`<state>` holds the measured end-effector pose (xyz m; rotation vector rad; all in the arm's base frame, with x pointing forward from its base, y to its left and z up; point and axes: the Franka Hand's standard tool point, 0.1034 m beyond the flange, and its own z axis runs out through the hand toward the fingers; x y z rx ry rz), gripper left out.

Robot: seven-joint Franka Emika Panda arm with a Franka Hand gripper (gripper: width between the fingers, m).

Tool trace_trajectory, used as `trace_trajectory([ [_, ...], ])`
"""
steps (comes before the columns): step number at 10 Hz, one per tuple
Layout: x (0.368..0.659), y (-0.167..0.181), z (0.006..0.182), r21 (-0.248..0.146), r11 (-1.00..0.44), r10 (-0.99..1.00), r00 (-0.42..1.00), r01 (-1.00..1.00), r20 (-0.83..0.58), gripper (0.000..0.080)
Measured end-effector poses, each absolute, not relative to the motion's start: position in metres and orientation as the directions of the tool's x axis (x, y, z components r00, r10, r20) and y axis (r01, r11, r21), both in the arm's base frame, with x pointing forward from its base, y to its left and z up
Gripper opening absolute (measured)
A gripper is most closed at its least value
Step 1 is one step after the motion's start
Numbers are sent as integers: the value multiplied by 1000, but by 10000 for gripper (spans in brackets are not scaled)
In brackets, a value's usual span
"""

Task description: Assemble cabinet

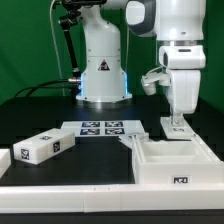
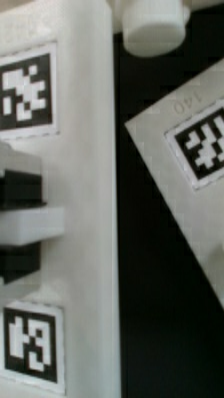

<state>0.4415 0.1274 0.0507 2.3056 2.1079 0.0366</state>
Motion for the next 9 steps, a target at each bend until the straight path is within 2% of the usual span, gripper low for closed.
trace_trajectory([
  [3, 453, 125, 56, 42, -98, 995, 98, 994, 7, 70],
  [9, 455, 118, 53, 38, -111, 994, 111, 993, 6, 70],
])
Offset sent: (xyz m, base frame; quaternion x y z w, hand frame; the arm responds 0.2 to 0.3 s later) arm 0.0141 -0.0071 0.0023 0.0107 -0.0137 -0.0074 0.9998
